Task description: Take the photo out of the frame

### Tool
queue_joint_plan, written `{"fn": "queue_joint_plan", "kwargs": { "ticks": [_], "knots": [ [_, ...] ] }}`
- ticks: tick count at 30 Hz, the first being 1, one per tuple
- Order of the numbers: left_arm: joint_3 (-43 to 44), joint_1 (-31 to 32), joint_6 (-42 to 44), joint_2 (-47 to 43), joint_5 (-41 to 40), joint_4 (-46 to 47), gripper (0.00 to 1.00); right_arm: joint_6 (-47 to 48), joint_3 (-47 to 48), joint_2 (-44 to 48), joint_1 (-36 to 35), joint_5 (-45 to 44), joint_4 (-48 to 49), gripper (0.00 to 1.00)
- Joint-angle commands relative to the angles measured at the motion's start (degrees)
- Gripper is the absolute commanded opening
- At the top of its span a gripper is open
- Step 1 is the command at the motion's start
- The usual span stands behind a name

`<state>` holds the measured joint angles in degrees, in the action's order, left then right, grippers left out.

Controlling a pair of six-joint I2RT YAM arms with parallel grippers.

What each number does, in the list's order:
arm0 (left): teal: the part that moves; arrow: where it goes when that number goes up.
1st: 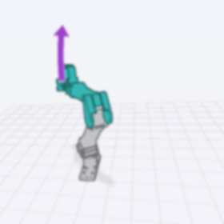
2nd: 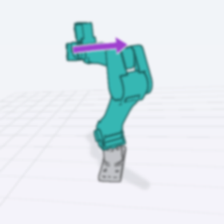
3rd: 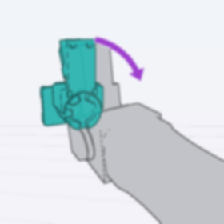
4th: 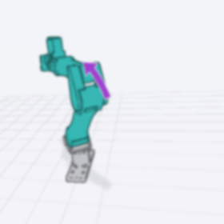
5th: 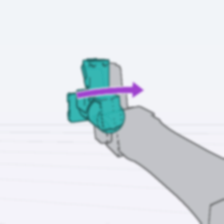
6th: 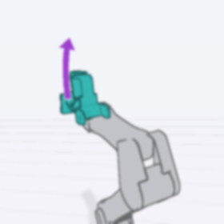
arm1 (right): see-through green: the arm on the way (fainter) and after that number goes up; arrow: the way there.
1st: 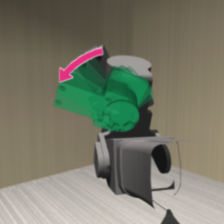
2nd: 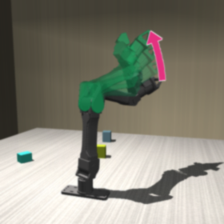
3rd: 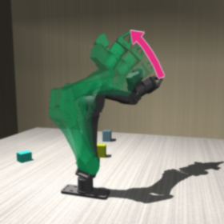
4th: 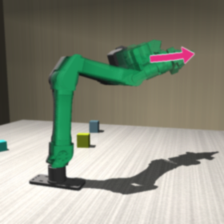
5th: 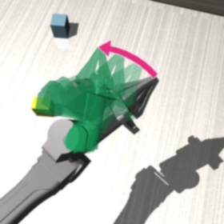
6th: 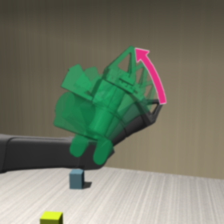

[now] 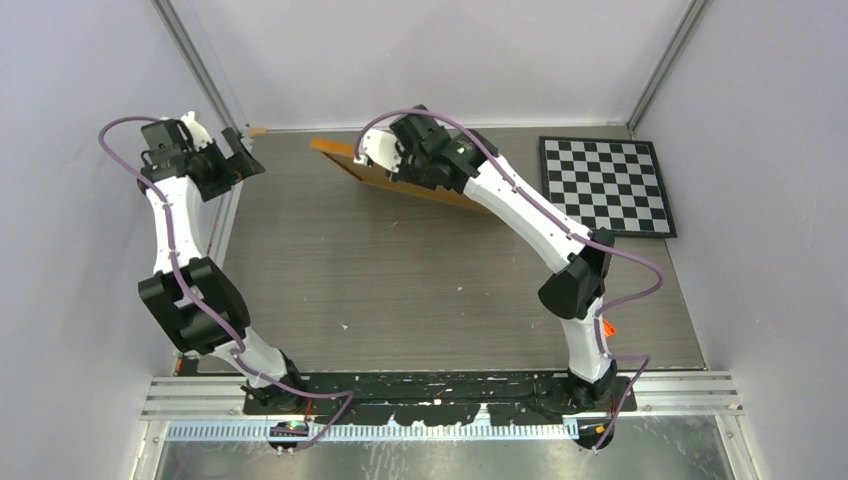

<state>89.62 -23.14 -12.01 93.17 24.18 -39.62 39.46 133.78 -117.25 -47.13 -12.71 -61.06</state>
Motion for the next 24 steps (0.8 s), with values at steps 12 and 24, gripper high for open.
{"fn": "queue_joint_plan", "kwargs": {
  "ticks": [12, 24],
  "knots": [
    [-0.3, -2.4, -0.8, 0.7, 3.7, 1.1, 1.00, 12.9, -51.3, 15.7, -5.1, -1.2, 60.4, 0.01],
    [-8.2, -2.4, 0.6, -1.1, 5.1, -0.1, 1.00, 5.1, -68.9, 14.7, -7.5, 2.0, 70.7, 0.00]
  ]
}}
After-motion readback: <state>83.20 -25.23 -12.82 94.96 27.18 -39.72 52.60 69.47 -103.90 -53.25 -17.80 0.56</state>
